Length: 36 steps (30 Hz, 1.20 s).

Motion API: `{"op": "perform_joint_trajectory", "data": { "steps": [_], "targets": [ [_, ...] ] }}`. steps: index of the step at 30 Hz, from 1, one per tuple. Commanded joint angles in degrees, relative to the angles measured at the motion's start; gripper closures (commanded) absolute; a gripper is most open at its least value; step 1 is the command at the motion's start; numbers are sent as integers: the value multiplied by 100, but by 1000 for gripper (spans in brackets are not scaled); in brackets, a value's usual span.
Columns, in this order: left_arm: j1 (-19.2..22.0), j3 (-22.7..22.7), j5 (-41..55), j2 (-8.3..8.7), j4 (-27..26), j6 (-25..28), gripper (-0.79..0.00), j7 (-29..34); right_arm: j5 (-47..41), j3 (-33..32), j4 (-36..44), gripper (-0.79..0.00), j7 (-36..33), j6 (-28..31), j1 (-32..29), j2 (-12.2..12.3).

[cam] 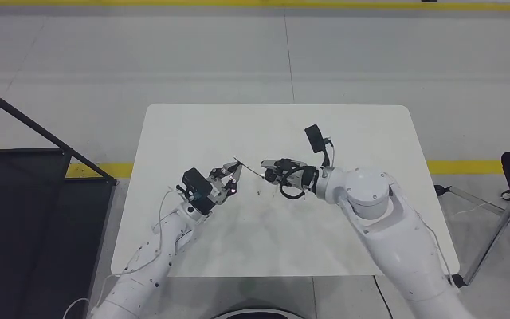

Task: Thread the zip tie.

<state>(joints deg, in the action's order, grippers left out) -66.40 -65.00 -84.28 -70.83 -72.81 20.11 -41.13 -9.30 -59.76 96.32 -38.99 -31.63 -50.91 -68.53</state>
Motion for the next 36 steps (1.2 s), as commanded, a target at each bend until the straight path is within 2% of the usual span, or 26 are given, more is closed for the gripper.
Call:
{"op": "perform_joint_trajectory", "data": {
  "steps": [1, 5, 8, 14, 18, 36],
  "targets": [
    [1, -5, 8, -2, 3, -3, 0, -2, -8, 3, -1, -739, -7, 10, 2, -1],
    [4, -8, 11, -7, 12, -2, 0, -5, -73, -1, 18, -727, 11, 102, -26, -8],
    [7, -8, 0, -10, 20, 2, 0, -8, -163, -8, 32, -683, 47, 245, -73, -17],
    [15, -5, -30, -17, 40, -26, 0, -10, -301, -17, 70, -480, 104, 482, -184, -30],
    [22, 20, -81, -28, 58, -94, 0, -21, -266, 50, 99, -394, 171, 523, -211, -44],
    [54, 31, -103, -54, 109, -128, 0, -5, -45, 272, 89, -222, 246, 457, -127, -97]
  ]
}}
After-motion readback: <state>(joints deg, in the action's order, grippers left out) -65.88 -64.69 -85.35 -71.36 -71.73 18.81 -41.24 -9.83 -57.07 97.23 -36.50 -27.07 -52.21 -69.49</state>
